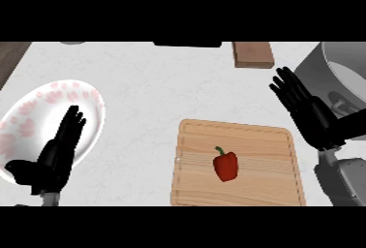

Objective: Pick the bell pepper from the cutting board and place it in the pot

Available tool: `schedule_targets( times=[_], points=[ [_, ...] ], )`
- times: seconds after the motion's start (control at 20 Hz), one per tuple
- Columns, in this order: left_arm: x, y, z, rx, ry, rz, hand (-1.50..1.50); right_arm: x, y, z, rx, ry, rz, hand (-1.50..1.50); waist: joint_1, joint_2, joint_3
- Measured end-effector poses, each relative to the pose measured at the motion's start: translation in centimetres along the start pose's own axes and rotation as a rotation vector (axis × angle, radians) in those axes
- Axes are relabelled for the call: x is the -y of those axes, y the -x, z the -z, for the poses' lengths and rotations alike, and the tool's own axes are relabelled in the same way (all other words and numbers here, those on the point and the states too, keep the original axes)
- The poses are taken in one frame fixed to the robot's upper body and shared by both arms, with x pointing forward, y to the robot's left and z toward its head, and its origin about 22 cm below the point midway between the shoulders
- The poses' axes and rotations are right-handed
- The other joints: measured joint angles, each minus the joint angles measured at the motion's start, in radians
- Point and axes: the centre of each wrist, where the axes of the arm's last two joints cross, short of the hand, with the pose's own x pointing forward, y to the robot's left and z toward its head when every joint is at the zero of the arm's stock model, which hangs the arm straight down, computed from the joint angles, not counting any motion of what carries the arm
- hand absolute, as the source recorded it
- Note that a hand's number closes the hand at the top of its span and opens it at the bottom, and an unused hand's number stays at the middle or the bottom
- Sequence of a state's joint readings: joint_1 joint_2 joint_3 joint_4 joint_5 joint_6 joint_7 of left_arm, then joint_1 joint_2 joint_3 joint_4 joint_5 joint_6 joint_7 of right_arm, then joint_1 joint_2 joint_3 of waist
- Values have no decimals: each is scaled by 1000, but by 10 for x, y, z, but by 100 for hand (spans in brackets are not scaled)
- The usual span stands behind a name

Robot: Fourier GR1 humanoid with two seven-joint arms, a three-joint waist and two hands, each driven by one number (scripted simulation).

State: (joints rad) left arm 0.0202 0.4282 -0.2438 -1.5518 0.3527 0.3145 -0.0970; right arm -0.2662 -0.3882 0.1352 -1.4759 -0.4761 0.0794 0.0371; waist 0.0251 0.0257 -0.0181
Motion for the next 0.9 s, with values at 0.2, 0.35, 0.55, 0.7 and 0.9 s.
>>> schedule_targets(
  times=[0.2, 0.35, 0.55, 0.7, 0.9],
  points=[
    [-26, -3, 10, -52, -61, 113, 0, -30, 11, 5, -17, 70, -113, 150, -14, -17, 11],
    [-50, 1, 10, -115, -116, 231, 0, -34, 11, 6, -27, 162, -319, 150, -23, -24, 4],
    [-68, 12, 3, -235, -177, 284, 0, -19, 11, -1, 72, 452, -541, -150, -70, -36, 8],
    [-73, 13, 3, -293, -196, 304, 0, -44, 30, -9, 138, 559, -650, -150, -74, -38, 10],
    [-76, 8, 10, -333, -211, 322, 0, -86, 57, -25, 175, 622, -763, -150, -77, -40, 10]
  ],
)
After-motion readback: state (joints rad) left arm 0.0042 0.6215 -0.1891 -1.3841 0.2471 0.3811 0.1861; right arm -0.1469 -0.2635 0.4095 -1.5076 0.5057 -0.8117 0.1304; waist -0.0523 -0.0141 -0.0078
